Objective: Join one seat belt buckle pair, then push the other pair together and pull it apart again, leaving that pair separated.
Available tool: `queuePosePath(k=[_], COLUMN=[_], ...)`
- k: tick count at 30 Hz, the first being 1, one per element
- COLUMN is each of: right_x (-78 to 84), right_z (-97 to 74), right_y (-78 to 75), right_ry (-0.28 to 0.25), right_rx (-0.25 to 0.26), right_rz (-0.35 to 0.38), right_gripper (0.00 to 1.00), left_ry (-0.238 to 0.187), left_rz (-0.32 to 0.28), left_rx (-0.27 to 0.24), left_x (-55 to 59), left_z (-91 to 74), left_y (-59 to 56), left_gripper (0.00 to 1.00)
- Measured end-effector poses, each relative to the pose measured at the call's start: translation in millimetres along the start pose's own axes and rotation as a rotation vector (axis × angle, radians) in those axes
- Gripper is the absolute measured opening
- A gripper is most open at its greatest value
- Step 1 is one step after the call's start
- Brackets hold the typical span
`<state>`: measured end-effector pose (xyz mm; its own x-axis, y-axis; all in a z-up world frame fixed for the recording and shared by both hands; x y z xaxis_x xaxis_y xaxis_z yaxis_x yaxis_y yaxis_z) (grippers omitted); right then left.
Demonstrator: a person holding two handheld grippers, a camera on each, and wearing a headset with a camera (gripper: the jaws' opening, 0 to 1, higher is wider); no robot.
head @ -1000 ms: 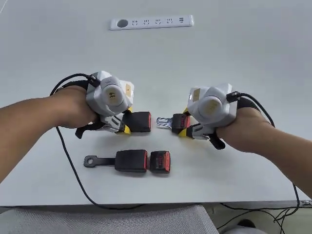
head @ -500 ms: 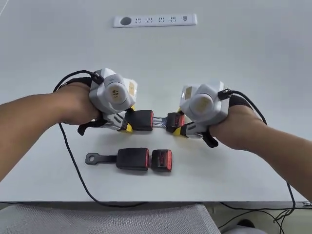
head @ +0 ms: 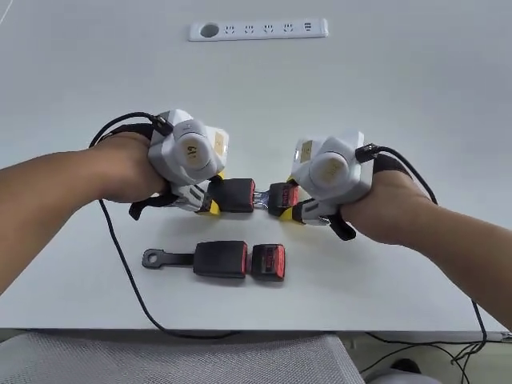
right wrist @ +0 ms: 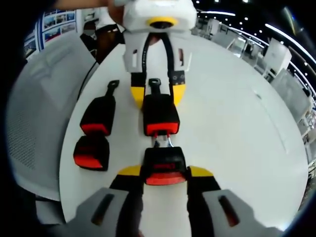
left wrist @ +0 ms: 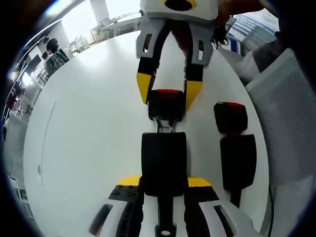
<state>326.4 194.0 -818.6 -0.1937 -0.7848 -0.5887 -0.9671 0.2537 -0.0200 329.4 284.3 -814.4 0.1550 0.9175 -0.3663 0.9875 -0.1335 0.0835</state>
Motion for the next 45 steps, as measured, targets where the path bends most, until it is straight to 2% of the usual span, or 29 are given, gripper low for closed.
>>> queuePosePath(k=[11,18,26,33,45], right_x=[-3.0,-6.0,-13.2,-13.0,-9.2], right_z=[0.8,3.1,8.9,8.4,4.9], right_y=[0.0,0.7,2.7,2.3,2.8], right_ry=[-0.001,-0.008,-0.013,-0.016,-0.014], right_rx=[-0.01,-0.013,-0.021,-0.016,-0.009], right_rz=[-0.007,-0.005,-0.007,-0.007,-0.005], right_gripper=[0.3,0.3,0.3,0.3,0.31], left_ry=[0.009,-0.01,-0.005,0.003,-0.009], left_rz=[0.013,0.011,0.022,0.02,0.01], left_rx=[0.011,0.01,0.016,0.014,0.014], left_x=[0.2,1.8,1.1,-0.1,1.2], left_z=[1.5,1.8,2.4,1.9,2.3], left_y=[0.7,1.7,1.2,0.3,0.8], left_gripper=[0.31,0.31,0.31,0.31,0.31])
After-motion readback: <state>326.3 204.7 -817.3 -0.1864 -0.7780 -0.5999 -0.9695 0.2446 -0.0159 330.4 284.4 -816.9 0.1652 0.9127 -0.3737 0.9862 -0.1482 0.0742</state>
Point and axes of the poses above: the centre of the closed fingertips' face, and the gripper's own axes: z roughly forward along the fingers, y roughly to its left, x roughly out of its underside, the point moved 1 cm from there along -z, roughly backward along the fingers, and after that the axes turned 7 degrees about z, right-handed, at the moved point
